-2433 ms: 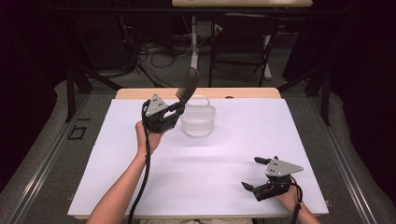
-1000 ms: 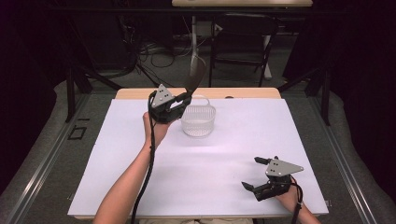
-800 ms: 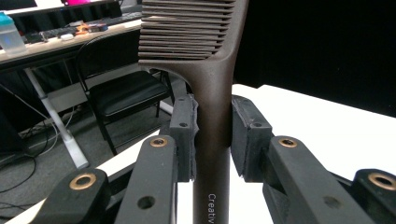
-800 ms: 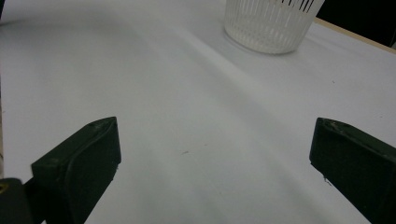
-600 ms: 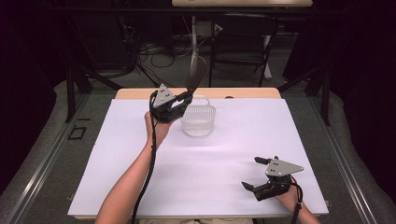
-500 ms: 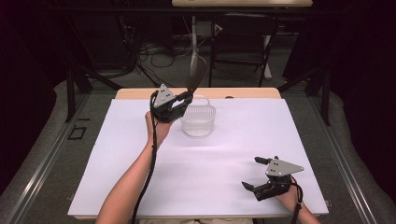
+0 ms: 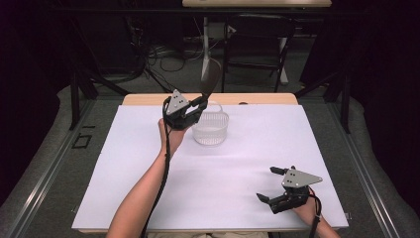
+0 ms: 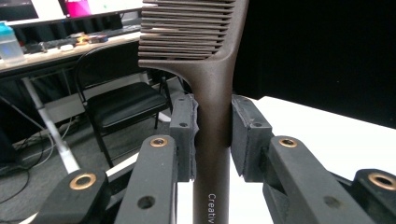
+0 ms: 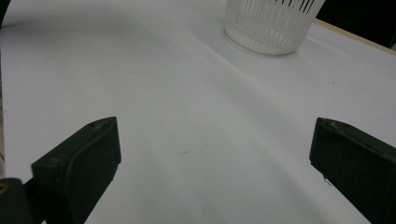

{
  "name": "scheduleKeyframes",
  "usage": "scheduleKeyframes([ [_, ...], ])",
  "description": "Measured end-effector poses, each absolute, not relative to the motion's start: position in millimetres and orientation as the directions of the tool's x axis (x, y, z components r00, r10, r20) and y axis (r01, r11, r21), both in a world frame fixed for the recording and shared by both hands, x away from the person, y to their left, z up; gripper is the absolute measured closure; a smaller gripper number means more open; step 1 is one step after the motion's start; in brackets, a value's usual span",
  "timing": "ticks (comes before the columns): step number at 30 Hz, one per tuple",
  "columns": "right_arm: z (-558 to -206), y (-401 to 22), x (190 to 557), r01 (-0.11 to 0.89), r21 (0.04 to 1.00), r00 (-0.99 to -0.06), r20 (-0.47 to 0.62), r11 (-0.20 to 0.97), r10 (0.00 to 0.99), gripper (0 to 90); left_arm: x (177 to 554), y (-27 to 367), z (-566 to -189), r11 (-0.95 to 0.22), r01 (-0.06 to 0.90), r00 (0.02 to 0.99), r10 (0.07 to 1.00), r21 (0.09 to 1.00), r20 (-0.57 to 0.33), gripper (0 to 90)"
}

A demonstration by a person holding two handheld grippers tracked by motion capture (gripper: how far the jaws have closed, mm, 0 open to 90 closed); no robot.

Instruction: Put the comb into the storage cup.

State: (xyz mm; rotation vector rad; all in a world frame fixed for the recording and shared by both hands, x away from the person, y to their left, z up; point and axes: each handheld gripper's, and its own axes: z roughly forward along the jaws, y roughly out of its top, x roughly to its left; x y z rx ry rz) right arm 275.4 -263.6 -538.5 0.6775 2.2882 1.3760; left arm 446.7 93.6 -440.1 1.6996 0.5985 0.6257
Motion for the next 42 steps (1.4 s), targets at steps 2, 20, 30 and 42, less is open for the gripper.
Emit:
scheduleKeyframes([
  [2, -538.4, -263.8, 275.3, 0.207, 0.892, -0.809, -0.076, 0.403, 0.583, 1.7, 447.6, 93.0, -440.9, -0.203, 0.057, 0.726, 0.681, 0.978, 0.098, 72.4],
  [20, -538.4, -263.9, 275.2, 0.203, 0.894, -0.809, -0.077, 0.4, 0.583, 1.8, 458.6, 89.8, -450.2, -0.246, 0.034, 0.77, 0.625, 0.969, 0.132, 72.4],
  [30, -538.0, -264.6, 274.9, 0.206, 0.892, -0.809, -0.077, 0.403, 0.582, 1.8, 462.0, 87.5, -453.6, -0.272, 0.015, 0.775, 0.611, 0.962, 0.161, 72.3],
  [42, -537.8, -264.7, 274.9, 0.203, 0.892, -0.809, -0.079, 0.403, 0.582, 1.8, 464.4, 83.8, -457.0, -0.314, 0.003, 0.785, 0.589, 0.949, 0.192, 72.4],
])
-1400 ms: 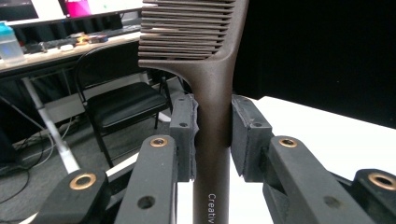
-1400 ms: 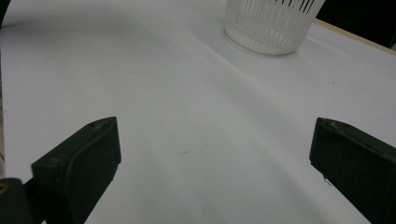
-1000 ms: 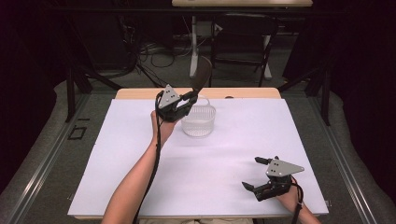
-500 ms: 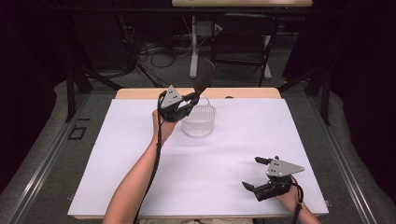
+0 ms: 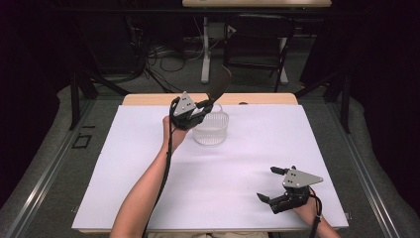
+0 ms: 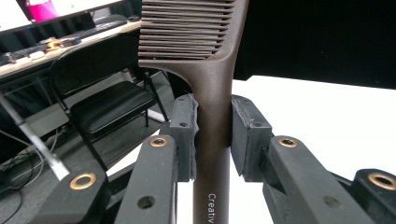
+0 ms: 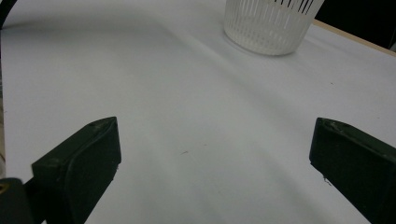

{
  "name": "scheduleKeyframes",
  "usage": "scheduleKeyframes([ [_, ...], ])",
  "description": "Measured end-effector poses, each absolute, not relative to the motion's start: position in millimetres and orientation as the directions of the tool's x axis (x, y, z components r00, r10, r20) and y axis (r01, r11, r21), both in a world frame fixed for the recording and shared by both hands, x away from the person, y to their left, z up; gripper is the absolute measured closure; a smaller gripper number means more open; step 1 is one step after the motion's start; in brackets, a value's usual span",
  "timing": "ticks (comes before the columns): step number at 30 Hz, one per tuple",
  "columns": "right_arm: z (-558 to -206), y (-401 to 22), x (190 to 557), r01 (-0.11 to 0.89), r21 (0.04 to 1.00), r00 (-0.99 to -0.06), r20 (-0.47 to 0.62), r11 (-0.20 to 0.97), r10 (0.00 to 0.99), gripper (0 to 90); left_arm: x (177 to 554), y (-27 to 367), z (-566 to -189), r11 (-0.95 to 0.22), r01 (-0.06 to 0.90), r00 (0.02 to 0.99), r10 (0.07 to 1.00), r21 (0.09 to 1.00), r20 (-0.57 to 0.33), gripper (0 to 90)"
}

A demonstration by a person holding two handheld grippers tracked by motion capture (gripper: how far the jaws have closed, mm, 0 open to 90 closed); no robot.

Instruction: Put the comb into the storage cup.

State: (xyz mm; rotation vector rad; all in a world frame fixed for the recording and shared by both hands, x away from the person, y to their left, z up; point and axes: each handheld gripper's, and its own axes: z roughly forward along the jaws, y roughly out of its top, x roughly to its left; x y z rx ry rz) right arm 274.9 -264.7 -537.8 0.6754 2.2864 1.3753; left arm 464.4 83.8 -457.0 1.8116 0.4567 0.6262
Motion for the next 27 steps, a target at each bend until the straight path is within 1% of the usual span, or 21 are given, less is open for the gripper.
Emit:
scheduleKeyframes([
  [9, -537.7, -264.8, 274.8, 0.203, 0.892, -0.81, -0.079, 0.403, 0.582, 1.9, 465.6, 81.5, -458.7, -0.348, -0.005, 0.798, 0.563, 0.938, 0.213, 72.4],
  [27, -537.7, -264.7, 275.0, 0.204, 0.892, -0.81, -0.078, 0.404, 0.581, 1.9, 468.9, 81.1, -463.0, -0.37, -0.002, 0.817, 0.536, 0.929, 0.215, 72.4],
])
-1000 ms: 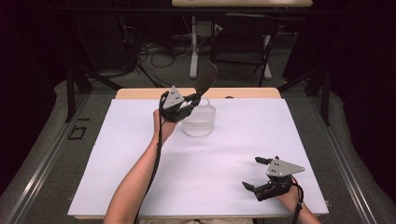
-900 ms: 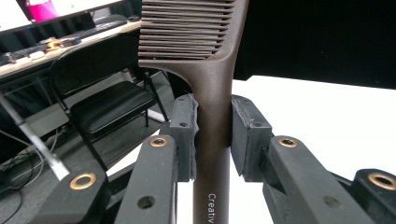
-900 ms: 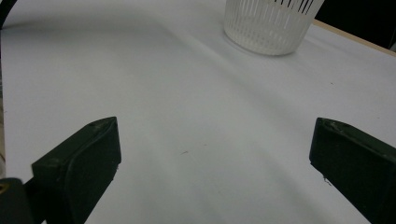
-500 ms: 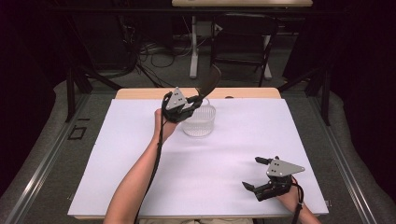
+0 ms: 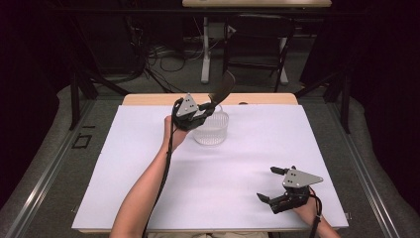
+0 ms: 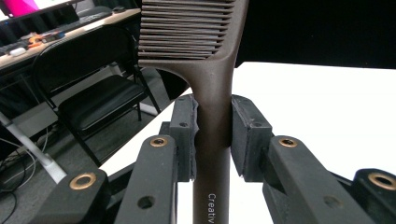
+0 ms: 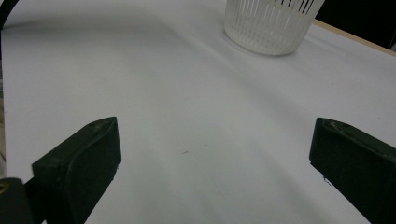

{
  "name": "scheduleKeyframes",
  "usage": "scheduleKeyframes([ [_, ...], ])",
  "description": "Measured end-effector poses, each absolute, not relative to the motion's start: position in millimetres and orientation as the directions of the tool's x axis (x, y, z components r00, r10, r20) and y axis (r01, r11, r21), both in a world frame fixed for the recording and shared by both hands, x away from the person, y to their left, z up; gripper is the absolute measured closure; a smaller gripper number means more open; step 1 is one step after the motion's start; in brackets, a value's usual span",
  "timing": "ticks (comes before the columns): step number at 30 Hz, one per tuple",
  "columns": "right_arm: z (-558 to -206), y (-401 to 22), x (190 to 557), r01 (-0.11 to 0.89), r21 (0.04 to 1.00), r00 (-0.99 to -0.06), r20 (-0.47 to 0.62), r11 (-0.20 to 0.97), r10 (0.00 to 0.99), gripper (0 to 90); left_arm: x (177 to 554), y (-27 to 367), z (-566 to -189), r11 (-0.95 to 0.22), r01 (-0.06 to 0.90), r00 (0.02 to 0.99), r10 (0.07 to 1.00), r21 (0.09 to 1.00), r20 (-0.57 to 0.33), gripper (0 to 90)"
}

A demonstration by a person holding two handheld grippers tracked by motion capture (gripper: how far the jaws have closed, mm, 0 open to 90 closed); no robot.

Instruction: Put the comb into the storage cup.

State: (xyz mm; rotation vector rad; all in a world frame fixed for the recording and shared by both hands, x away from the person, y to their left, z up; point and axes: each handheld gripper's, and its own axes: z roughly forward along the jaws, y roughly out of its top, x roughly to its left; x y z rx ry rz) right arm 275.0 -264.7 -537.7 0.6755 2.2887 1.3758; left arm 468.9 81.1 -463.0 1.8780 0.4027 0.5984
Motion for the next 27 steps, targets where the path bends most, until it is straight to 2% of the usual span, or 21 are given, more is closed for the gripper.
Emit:
scheduleKeyframes([
  [27, -537.2, -265.5, 274.8, 0.203, 0.893, -0.811, -0.078, 0.402, 0.58, 1.9, 473.3, 78.9, -471.6, -0.415, 0.016, 0.837, 0.504, 0.91, 0.215, 72.3],
])
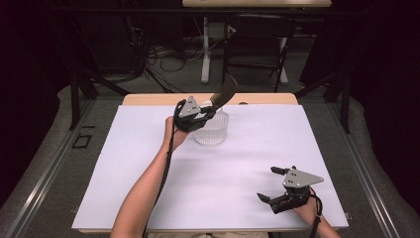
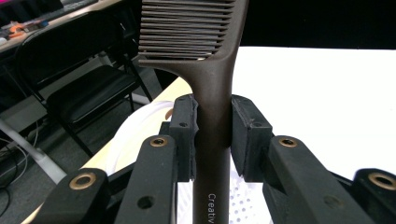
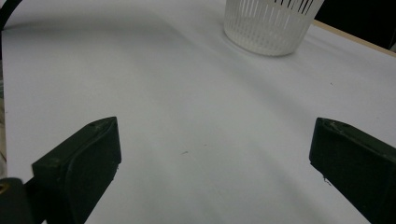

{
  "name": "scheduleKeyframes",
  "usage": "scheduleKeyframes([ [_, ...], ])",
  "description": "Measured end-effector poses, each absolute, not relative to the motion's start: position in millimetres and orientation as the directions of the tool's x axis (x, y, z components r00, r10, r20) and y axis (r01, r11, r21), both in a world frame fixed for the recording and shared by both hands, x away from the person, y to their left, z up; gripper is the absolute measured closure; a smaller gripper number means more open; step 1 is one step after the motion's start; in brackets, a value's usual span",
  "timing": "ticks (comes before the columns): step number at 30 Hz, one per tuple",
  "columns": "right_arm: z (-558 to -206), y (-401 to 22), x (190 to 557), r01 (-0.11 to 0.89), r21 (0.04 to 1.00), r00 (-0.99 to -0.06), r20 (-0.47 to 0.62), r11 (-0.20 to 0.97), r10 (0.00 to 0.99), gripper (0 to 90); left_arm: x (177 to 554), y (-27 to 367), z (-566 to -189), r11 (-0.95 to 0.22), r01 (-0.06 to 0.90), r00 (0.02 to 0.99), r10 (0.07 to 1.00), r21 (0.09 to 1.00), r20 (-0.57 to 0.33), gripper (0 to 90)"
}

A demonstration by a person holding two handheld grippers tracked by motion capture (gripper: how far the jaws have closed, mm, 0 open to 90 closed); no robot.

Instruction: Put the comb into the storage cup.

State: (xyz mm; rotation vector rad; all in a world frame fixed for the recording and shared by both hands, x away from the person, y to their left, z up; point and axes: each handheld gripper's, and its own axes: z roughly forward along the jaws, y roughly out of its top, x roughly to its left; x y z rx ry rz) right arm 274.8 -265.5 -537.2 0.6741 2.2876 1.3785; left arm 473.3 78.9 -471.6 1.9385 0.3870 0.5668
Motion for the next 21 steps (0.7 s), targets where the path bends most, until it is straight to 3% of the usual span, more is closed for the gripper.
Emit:
scheduleKeyframes([
  [21, -537.1, -265.7, 274.6, 0.204, 0.893, -0.81, -0.077, 0.402, 0.582, 1.9, 479.0, 78.4, -484.3, -0.437, 0.057, 0.855, 0.486, 0.898, 0.182, 72.2],
])
